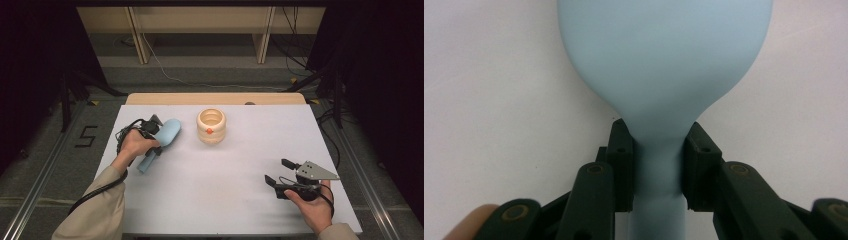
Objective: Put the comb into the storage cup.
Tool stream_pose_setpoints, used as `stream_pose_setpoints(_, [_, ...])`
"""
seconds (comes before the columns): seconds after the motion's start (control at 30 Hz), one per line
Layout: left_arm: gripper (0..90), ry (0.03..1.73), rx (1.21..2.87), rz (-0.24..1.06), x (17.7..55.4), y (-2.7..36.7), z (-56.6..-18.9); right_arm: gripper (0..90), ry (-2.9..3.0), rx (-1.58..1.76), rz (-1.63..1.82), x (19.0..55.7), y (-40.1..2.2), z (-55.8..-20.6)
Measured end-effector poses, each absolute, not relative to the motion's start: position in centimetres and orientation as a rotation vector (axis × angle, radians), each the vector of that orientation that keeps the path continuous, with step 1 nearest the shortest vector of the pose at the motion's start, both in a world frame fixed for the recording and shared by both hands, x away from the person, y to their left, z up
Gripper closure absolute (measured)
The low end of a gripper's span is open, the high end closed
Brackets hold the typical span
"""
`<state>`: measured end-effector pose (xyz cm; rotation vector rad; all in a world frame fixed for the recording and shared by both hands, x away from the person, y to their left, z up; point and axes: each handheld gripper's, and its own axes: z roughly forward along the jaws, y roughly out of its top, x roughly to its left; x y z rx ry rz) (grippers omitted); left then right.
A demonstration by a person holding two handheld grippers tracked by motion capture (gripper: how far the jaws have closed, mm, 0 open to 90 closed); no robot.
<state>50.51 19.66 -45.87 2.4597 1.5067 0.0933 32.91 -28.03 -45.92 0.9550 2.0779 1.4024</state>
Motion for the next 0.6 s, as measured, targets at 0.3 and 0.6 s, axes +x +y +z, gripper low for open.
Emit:
stream_pose_setpoints(0.3, [69.9, 1.477, 2.355, 0.198, 49.4, 20.3, -45.3, 16.3, 2.078, 0.954, 1.403, 32.9, -28.0, -46.0])
stream_pose_setpoints(0.6, [69.9, 1.451, 2.257, 0.271, 47.7, 21.0, -45.0, 16.2, 2.080, 0.957, 1.398, 32.9, -28.0, -46.0])
